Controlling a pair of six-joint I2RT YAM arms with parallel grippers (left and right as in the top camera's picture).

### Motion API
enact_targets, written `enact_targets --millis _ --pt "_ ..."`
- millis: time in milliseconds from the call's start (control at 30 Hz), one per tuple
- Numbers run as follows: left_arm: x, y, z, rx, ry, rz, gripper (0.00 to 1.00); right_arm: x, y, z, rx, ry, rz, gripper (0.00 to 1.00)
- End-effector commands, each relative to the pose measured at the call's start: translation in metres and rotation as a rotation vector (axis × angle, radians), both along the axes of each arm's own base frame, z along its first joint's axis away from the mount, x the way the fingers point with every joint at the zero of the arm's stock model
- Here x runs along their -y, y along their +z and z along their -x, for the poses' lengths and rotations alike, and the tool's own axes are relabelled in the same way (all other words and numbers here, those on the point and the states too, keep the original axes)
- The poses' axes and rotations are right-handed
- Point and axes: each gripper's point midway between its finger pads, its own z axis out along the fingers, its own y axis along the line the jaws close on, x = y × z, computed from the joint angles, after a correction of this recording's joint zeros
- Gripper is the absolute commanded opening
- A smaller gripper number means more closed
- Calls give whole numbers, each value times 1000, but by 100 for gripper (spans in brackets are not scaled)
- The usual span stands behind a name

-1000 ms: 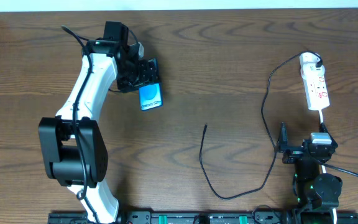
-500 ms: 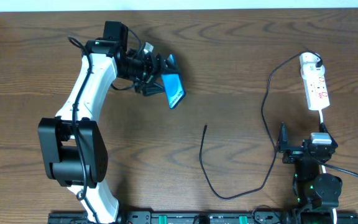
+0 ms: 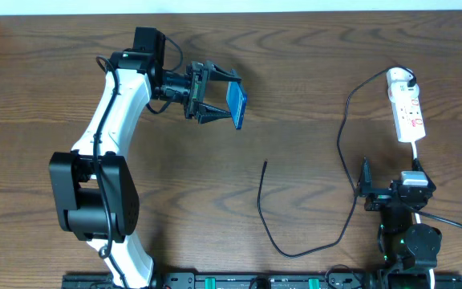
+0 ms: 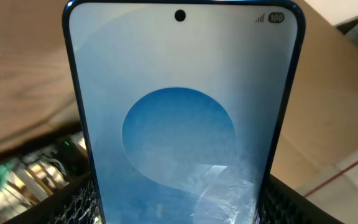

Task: Plug charger to phone and switch on socket
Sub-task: 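Hold the phone upright in the left gripper above the table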

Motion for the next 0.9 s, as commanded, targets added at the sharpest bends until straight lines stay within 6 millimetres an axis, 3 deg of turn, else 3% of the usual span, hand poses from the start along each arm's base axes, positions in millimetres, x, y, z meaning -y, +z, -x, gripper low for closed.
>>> enact_targets --millis 0,233,867 --pt "3 33 2 -25 3 78 8 -1 0 0 0 6 8 99" --pt "5 46 6 -34 -21 155 8 -1 0 0 0 6 8 99" --pt "4 45 6 -33 -18 148 7 -1 0 0 0 6 8 99"
